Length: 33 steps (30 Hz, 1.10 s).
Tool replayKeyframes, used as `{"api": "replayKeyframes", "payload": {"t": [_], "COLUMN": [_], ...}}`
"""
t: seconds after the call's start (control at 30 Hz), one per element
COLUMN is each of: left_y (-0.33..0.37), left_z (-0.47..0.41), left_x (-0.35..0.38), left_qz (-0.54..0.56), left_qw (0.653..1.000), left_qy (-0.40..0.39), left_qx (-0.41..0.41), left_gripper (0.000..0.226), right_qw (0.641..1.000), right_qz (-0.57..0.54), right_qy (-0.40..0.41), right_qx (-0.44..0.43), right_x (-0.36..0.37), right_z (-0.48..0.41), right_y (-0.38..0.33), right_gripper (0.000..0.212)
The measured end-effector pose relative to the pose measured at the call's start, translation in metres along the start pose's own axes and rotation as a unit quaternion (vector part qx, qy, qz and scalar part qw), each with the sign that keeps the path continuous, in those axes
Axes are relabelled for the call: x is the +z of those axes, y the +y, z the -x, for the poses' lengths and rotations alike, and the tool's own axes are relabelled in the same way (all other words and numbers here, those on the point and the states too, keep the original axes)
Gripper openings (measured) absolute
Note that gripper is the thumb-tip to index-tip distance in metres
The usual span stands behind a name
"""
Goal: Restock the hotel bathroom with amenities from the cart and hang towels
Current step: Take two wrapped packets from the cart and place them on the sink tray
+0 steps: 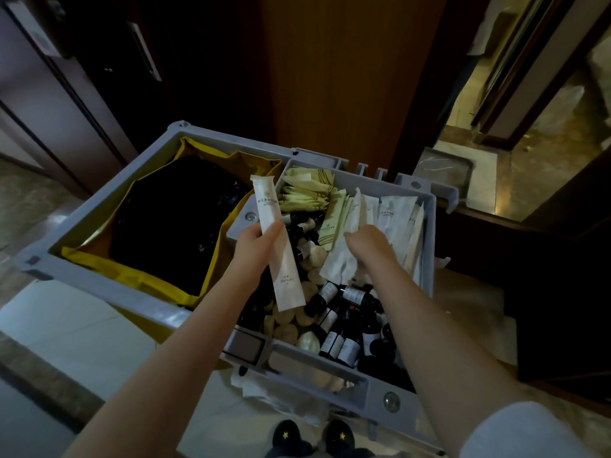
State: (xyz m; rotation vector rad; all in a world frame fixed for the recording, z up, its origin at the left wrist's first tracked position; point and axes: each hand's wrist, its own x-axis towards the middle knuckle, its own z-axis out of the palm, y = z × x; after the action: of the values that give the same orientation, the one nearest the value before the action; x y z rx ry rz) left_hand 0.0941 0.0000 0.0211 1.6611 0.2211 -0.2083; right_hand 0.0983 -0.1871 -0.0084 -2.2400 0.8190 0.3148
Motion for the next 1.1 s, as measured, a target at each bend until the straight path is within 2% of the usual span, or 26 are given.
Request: {"api": "replayKeyframes", "payload": {"t": [0.07, 0.13, 0.3, 0.47, 0.57, 0.73, 0.8, 0.87, 1.03, 1.1], "left_y": [0.002, 0.005, 0.010, 0.010, 0.010, 0.000, -0.008, -0.015, -0.043, -0.059], "left_z": [0.000, 0.001, 0.006, 0.019, 0.036, 0.075, 0.094, 0.117, 0.195, 0.231], "left_x": [0.002, 0.005, 0.007, -0.005, -0.021, -0.057, -0.068, -0.074, -0.079, -0.080], "left_qz": [0.004, 0.010, 0.032, 0.047, 0.060, 0.048, 0.054, 0.066, 0.080, 0.094], "left_qw": [1.000, 1.000, 0.998, 0.999, 0.998, 0.993, 0.987, 0.978, 0.955, 0.941], "left_qy": [-0.011, -0.024, -0.045, -0.025, 0.011, 0.104, 0.150, 0.198, 0.284, 0.325], "left_qx": [-0.005, -0.005, -0.011, -0.002, 0.018, 0.038, 0.025, 0.016, -0.001, -0.017], "left_gripper": [0.018, 0.016, 0.015, 0.011, 0.009, 0.010, 0.008, 0.016, 0.024, 0.029], "right_qw": [0.998, 0.992, 0.952, 0.928, 0.929, 0.922, 0.911, 0.901, 0.867, 0.855], "right_qz": [-0.060, -0.124, -0.287, -0.339, -0.321, -0.258, -0.243, -0.239, -0.196, -0.160], "right_qy": [-0.015, -0.026, -0.094, -0.100, -0.114, -0.182, -0.226, -0.276, -0.374, -0.411], "right_qx": [0.006, 0.002, -0.050, -0.119, -0.145, -0.225, -0.244, -0.236, -0.264, -0.273], "right_x": [-0.004, -0.008, -0.016, -0.013, -0.006, 0.017, 0.026, 0.032, 0.047, 0.056], "right_z": [-0.001, 0.000, 0.031, 0.072, 0.095, 0.131, 0.143, 0.155, 0.188, 0.207], "right_y": [0.005, 0.008, 0.010, -0.002, -0.017, -0.034, -0.035, -0.033, -0.011, -0.001], "right_gripper": [0.050, 0.049, 0.028, 0.012, 0.013, 0.016, 0.021, 0.025, 0.020, 0.026]}}
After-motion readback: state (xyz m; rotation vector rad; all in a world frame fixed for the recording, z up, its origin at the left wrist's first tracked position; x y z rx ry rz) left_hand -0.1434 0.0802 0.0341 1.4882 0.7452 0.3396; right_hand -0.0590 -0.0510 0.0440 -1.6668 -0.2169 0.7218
